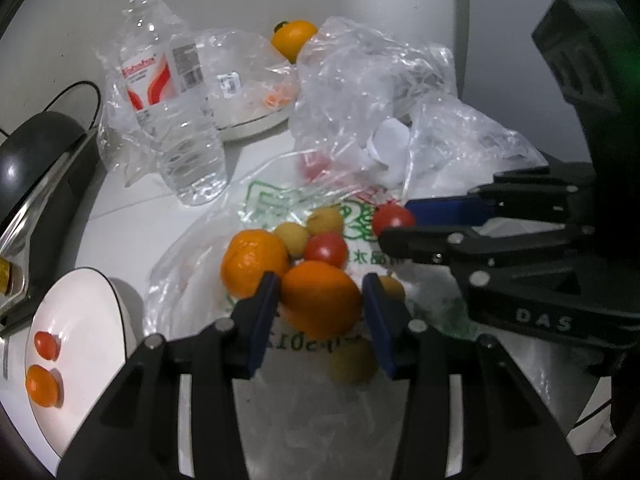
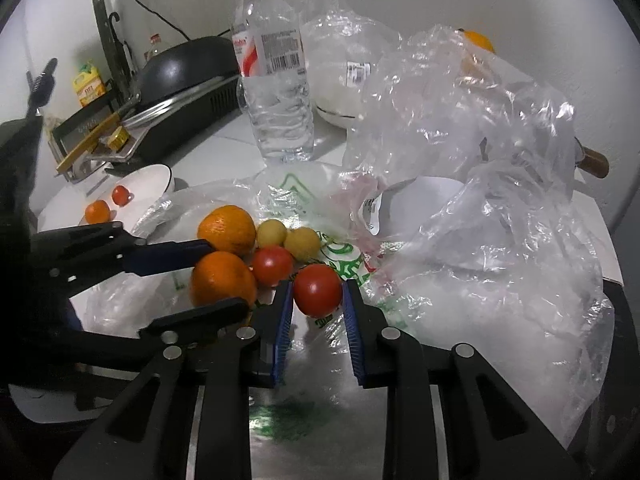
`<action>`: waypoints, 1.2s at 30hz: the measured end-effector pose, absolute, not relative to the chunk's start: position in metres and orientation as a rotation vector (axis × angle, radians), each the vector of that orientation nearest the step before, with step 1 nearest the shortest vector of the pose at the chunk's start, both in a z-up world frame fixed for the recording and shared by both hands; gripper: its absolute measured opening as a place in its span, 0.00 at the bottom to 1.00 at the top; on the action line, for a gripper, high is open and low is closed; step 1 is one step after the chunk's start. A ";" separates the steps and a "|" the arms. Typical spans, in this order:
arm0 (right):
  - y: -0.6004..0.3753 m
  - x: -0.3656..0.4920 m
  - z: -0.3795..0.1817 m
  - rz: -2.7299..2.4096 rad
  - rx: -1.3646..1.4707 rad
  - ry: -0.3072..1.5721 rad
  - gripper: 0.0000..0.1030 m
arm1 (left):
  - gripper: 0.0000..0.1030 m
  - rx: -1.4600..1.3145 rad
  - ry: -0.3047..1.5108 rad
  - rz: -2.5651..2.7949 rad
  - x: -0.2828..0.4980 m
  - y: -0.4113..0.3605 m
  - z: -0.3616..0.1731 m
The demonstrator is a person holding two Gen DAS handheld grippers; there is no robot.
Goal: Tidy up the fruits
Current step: 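Carry the mandarin and tomato in both tools over the white plate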
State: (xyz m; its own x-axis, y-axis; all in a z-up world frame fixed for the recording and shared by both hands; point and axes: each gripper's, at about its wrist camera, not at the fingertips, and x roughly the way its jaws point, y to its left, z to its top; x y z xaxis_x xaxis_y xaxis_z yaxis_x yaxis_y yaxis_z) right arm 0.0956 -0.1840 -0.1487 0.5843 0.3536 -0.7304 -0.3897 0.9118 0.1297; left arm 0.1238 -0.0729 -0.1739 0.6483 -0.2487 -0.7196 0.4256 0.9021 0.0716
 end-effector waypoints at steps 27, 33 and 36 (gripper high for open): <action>-0.162 0.064 -0.102 0.413 -0.068 0.727 0.26 | 0.41 0.207 0.640 -0.378 0.089 -0.041 -0.121; -0.148 0.057 -0.095 0.424 -0.086 0.715 0.26 | 0.41 0.196 0.616 -0.364 0.078 -0.024 -0.113; -0.138 0.054 -0.092 0.431 -0.099 0.711 0.26 | 0.41 0.188 0.611 -0.356 0.074 -0.014 -0.111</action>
